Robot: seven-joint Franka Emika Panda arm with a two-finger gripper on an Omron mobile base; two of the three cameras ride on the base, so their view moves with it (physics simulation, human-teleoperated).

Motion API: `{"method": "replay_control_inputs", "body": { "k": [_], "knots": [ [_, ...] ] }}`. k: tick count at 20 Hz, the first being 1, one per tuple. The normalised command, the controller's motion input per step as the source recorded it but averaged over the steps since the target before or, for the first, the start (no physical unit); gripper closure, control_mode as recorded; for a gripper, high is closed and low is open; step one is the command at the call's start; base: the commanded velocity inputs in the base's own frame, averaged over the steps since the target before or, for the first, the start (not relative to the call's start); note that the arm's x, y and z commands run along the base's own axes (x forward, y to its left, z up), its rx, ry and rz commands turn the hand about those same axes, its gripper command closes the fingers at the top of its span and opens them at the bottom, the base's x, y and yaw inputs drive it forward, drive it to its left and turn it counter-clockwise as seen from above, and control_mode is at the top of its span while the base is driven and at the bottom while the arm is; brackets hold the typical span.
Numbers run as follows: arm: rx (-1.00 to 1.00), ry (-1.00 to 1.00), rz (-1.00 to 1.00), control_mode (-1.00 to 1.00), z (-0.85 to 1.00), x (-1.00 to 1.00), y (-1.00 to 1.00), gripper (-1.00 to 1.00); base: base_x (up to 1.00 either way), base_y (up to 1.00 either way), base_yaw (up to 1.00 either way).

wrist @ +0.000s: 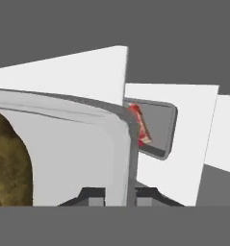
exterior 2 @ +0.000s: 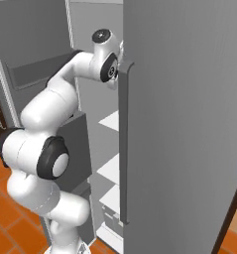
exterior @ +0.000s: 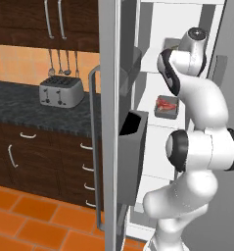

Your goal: Take the meat container that has the steak and place it on the second highest rack of the freezer. Then take the vegetable container that has the potato and cucumber and place it on the highest rack of the freezer.

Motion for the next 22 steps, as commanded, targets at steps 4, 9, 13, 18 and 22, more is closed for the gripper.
{"method": "replay_control_inputs", "body": {
  "k": [4,9,13,18,22],
  "knots": [
    [0.00,0.00,-0.01,-1.00,0.00,0.65,-0.12,1.00,0.00,0.00,0.00],
    [0.00,0.00,-0.02,-1.00,-0.10,0.48,-0.11,1.00,0.00,0.00,0.00],
    [0.00,0.00,-0.02,-1.00,-0.29,0.39,-0.11,1.00,0.00,0.00,0.00],
    [-0.01,-0.06,0.00,-1.00,-0.27,0.25,-0.07,1.00,0.00,0.00,0.00],
    [0.00,-0.03,-0.01,-1.00,-0.02,0.00,0.00,1.00,0.00,0.00,0.00]
  ]
}}
